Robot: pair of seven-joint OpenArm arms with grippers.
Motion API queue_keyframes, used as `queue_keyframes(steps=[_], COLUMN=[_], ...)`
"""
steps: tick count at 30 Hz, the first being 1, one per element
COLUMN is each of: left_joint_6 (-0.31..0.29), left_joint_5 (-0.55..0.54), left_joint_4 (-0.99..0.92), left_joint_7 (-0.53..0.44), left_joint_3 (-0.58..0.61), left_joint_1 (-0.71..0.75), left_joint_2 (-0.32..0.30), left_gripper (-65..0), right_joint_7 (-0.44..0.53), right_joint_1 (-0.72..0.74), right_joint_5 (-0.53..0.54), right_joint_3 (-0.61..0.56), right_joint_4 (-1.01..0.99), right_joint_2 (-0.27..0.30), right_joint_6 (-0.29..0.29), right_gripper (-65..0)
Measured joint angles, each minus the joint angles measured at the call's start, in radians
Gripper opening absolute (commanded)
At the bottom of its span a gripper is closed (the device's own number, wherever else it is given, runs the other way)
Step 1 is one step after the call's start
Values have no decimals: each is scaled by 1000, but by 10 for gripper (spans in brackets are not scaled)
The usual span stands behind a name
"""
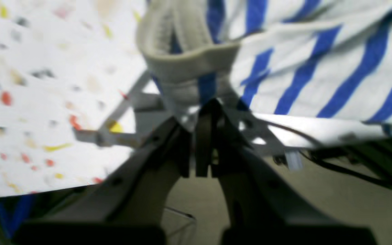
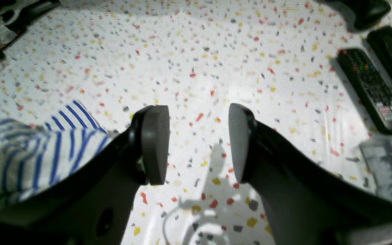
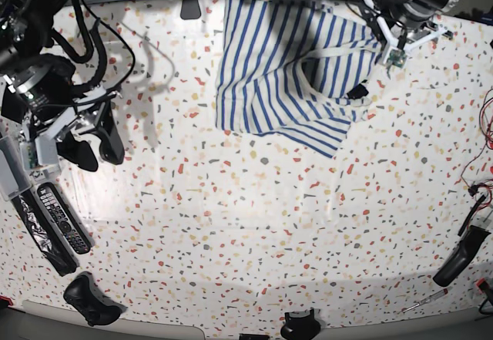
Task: Layout the t-shirt on the table in an organized manner, then fold the t-shirt properly
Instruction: 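Move both grippers down onto the folded shirt's edges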
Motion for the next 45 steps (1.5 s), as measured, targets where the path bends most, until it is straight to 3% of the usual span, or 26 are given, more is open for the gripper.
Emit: queue_keyframes(steps=[4,9,17,25,30,33,39,45], left_joint_6=[92,82,81,-36,-171,-211,-229,-235], left_joint_5=[116,73,-7,17,3,-3,12,-7], left_joint_4=[0,-35,-309,-531,-590,-599,-603,-602], left_joint_7=[-58,-219,-318,-466,-471,-449,-385,-369], left_joint_3=[-1,-1,1,-10,-9,10,44,48], left_joint_1=[-1,-11,-220,-415,-499,-527,-565,-569], left_joint_2=[-1,2,5,124,235,276,257,175], left_gripper=[-650,-650,-650,-650,-650,-650,-650,-650], right_joint_7=[0,-14,-26,-18,-16,-15,31,20], right_joint_1=[0,0,0,0,0,0,8,124], right_joint_5=[0,1,1,0,0,0,46,-57], right_joint_3=[0,0,0,0,0,0,-42,-257], right_joint_4=[0,0,0,0,0,0,-43,-135], right_joint_2=[0,0,0,0,0,0,1,3], right_joint_6=[0,0,0,12,11,12,14,15], right_gripper=[-375,-375,-375,-375,-375,-375,-374,-374])
